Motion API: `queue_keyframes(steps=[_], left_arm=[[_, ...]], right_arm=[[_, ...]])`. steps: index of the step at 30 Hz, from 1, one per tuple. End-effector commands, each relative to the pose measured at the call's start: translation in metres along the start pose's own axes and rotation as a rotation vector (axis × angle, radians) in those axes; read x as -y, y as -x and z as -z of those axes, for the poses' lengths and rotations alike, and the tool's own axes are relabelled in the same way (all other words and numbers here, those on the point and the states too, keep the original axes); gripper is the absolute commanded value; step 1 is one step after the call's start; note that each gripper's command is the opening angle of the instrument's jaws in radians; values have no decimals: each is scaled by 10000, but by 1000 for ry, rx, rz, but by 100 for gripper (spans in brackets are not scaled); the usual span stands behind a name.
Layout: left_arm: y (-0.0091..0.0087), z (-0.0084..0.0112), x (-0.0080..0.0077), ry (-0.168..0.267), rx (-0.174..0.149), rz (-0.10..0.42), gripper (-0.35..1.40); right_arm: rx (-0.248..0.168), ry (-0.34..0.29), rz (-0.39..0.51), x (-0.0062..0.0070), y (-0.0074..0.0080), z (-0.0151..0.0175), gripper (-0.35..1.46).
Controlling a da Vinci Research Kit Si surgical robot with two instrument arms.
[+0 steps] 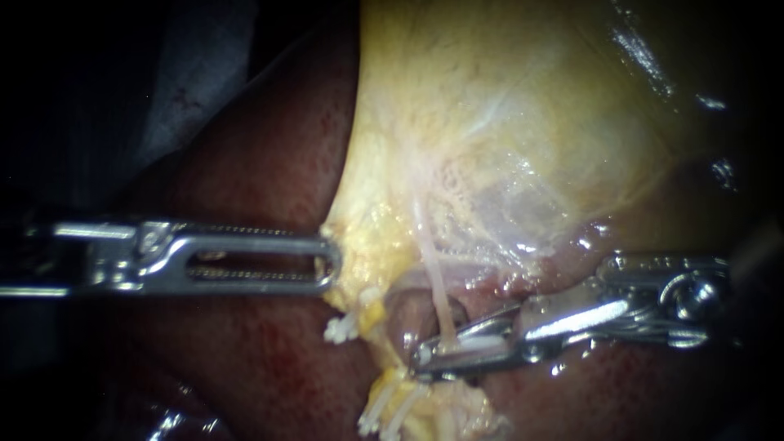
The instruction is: Going back first clip right tube
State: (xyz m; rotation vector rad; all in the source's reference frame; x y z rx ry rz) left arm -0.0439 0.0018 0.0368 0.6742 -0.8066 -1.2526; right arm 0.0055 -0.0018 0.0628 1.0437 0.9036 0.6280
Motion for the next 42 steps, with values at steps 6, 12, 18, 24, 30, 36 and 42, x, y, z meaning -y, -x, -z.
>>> queue_keyframes(steps=[6, 12, 18, 24, 30, 36, 42], left_arm=[[0, 0, 0, 0, 0, 0, -35], [0, 0, 0, 0, 0, 0, -35], [-1, -1, 0, 1, 1, 0, -35], [-1, -1, 0, 1, 1, -1, -35], [-1, -1, 0, 1, 1, -1, -35], [-1, -1, -1, 1, 1, -1, -35], [-1, -1, -1, 1, 1, -1, -35]], right_arm=[[0, 0, 1, 0, 0, 0, -35], [0, 0, 1, 0, 0, -1, -35], [-8, 7, 1, 1, 1, 0, -3], [-38, 7, 0, 5, 1, -2, 34], [-54, 15, 21, 6, -2, -1, 44], [-57, 19, 60, 6, -4, 0, 47], [-59, 23, 95, 6, -4, 1, 51]])
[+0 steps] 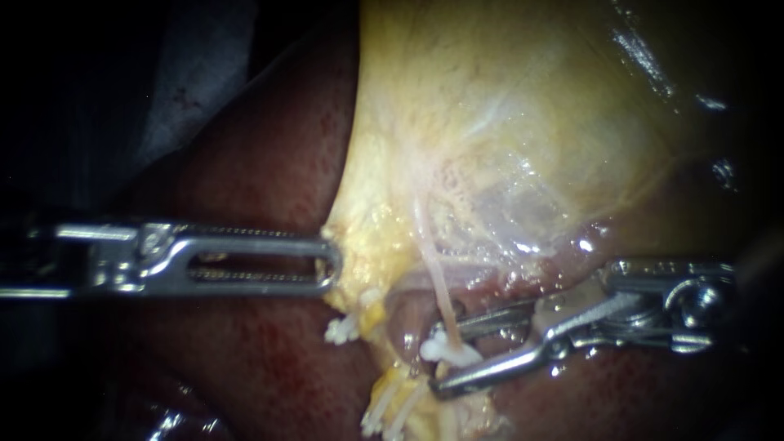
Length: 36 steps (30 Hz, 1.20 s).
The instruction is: Going back first clip right tube
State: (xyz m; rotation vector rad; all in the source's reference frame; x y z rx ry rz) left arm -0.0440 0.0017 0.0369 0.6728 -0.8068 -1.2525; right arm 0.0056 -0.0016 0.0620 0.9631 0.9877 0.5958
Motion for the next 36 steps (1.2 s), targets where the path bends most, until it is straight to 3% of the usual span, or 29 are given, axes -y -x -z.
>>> queue_keyframes(steps=[1, 16, 36], left_arm=[[0, 0, 0, 0, 0, 0, -35], [0, 0, -1, 0, 0, 0, -35], [0, 0, -1, 0, 0, 0, -35]], right_arm=[[0, 0, 6, 0, 1, 0, 51], [-2, 0, 37, 3, -3, 9, 53], [-8, 3, 42, 1, 2, -7, 54]])
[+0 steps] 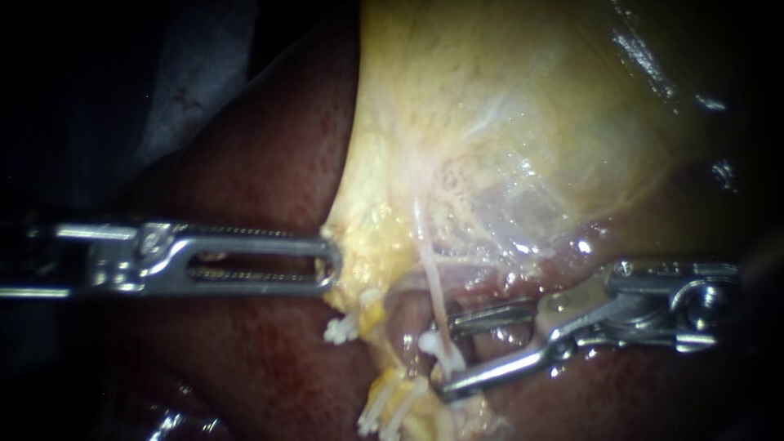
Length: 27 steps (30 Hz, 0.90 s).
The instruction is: Going back first clip right tube
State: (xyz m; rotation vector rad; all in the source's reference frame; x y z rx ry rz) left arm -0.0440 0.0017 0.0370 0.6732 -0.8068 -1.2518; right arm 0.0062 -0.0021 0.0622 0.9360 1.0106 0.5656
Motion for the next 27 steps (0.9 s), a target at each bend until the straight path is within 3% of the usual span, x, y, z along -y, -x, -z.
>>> queue_keyframes(steps=[1, 9, 27], left_arm=[[0, 0, 0, 0, 0, 0, -35], [0, 0, 0, 0, 0, 0, -35], [0, 0, 0, 0, 0, 0, -35]], right_arm=[[-1, 0, 1, 0, 1, -1, 54], [-5, 6, 13, 1, 9, -14, 57], [-44, -21, 10, 6, 6, -21, 59]])
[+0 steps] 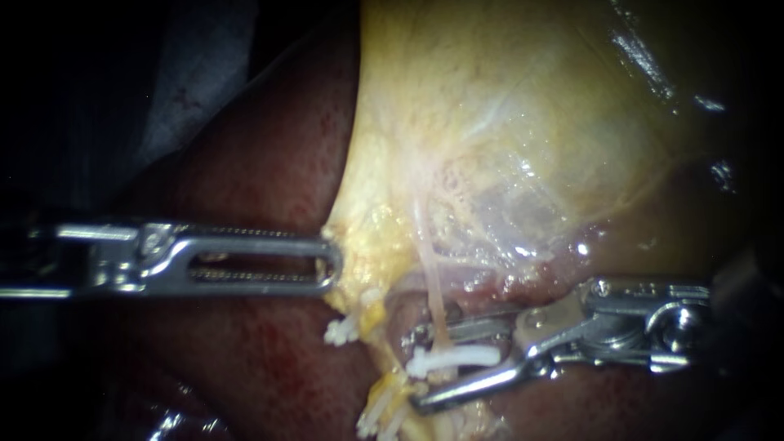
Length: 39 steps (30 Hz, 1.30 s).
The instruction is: Going back first clip right tube
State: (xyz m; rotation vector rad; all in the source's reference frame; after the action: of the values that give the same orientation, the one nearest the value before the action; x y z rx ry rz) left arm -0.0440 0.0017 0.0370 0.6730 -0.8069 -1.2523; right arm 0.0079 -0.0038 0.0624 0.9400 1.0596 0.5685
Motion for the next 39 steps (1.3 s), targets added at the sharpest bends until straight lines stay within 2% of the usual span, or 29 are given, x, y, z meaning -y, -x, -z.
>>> queue_keyframes(steps=[1, 10, 15, 19, 24, 29, 39], left_arm=[[0, 0, 0, 0, 0, 0, -35], [0, 0, 0, 0, 0, 0, -35], [0, 0, 0, 0, 0, 0, -35], [0, 0, 0, 0, 0, 0, -35], [0, 0, -1, 0, 0, 0, -35], [1, 0, -1, 0, 0, 0, -35], [1, 0, -2, 0, 0, 0, -35]], right_arm=[[-8, -4, -2, 0, -1, 2, 59], [-13, -6, -15, 1, -14, 27, 58], [-29, 10, 0, 3, -22, 46, 58], [-40, 19, 7, 8, -31, 64, 58], [-52, 29, 13, 22, -43, 87, 58], [-65, 46, 51, 29, -55, 103, 59], [-80, 70, 141, 33, -83, 125, 60]])
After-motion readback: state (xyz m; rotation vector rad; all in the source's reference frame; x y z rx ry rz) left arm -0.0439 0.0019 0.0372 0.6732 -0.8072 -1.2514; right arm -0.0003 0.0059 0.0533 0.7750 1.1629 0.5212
